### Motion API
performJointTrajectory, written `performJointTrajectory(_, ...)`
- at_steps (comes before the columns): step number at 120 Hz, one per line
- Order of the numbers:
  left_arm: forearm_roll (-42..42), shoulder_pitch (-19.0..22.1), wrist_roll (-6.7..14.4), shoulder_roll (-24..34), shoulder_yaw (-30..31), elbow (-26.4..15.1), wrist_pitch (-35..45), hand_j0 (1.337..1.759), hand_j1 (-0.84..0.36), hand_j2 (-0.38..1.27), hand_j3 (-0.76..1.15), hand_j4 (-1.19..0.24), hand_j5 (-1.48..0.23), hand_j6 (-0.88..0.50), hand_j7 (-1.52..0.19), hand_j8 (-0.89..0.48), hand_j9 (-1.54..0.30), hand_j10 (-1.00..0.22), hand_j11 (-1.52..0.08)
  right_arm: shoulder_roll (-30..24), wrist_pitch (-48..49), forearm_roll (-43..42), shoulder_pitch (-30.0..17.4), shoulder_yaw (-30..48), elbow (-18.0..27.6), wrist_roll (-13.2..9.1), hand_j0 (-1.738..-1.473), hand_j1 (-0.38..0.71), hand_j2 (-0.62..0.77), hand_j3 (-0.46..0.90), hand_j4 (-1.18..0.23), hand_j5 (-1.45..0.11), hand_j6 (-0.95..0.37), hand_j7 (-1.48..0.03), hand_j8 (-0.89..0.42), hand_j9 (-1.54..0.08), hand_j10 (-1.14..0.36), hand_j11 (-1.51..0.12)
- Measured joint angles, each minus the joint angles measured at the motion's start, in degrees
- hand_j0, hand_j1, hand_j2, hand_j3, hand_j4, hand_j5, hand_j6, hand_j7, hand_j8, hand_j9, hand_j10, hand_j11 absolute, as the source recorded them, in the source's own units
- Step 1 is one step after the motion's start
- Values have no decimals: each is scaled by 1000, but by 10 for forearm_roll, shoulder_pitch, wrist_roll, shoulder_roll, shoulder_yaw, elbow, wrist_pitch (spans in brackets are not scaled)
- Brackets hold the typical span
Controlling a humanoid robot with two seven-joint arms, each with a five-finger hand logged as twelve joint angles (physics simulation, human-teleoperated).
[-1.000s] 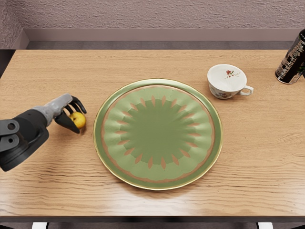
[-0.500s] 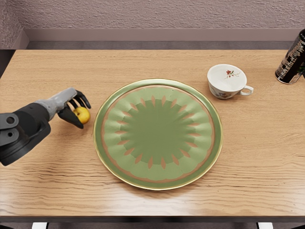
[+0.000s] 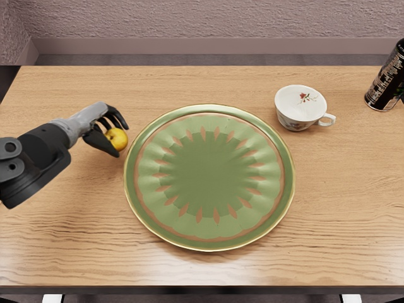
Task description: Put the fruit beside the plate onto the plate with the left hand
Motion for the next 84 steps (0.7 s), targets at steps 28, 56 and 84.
performJointTrajectory(28, 0, 9, -1, -10, -34, -6, 0, 1656, -260, 314, 0, -627, -844, -480, -836, -499, -834, -632, -834, 0, 0, 0, 0, 0, 0, 0, -1658, -331, -3, 0, -15, -20, -15, -20, -15, -20, -15, -20)
performJointTrajectory(56, 1, 19, -1, -30, -54, -10, 0, 1656, -264, 299, 0, -630, -840, -478, -836, -492, -835, -633, -834, 0, 0, 0, 0, 0, 0, 0, -1658, -331, -3, 0, -15, -20, -15, -20, -15, -20, -15, -20)
performJointTrajectory(84, 0, 27, -3, -60, -70, -11, -1, 1656, -266, 326, 0, -625, -845, -477, -835, -495, -832, -632, -831, 0, 0, 0, 0, 0, 0, 0, -1658, -331, -3, 0, -15, -20, -15, -20, -15, -20, -15, -20)
